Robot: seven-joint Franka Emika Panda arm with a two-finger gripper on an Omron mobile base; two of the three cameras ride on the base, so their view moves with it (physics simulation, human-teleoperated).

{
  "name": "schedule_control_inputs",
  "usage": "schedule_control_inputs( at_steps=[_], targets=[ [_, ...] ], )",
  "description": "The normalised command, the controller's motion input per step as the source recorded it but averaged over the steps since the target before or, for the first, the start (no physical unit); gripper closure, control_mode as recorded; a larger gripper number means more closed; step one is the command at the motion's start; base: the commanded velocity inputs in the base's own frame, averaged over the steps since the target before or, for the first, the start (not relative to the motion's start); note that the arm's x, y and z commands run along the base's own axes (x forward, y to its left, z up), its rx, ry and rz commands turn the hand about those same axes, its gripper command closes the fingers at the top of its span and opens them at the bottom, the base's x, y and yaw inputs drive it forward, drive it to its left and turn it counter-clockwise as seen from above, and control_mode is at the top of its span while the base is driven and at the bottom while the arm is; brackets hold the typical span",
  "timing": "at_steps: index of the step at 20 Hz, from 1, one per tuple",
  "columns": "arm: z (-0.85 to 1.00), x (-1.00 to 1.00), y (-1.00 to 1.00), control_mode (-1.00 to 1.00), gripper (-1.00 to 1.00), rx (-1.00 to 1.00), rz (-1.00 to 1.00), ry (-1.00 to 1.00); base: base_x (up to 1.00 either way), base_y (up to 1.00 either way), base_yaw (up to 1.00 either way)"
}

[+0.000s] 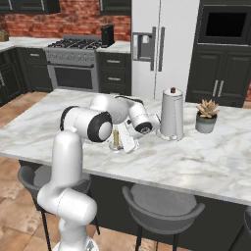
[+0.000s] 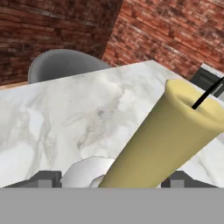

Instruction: Get the candle and the liquor from the cabinet and move them to the dining counter.

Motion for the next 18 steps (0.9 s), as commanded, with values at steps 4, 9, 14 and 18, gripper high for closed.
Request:
schedule_control_inputs(
  at_steps=[4,9,14,18],
  targets=[
    [-0.03,0.09,-0.22,-1.0,-1.0,0.01,0.04,0.0,0.0,0.0,0.0],
    [-0.02,0.13,-0.18,-1.0,-1.0,0.0,0.04,0.0,0.0,0.0,0.0],
    [0.0,0.02,-0.24,-1.0,-1.0,0.0,0.03,0.0,0.0,0.0,0.0],
    [0.06,-0.1,-0.08,-1.0,-1.0,0.0,-0.02,0.0,0.0,0.0,0.0]
  ],
)
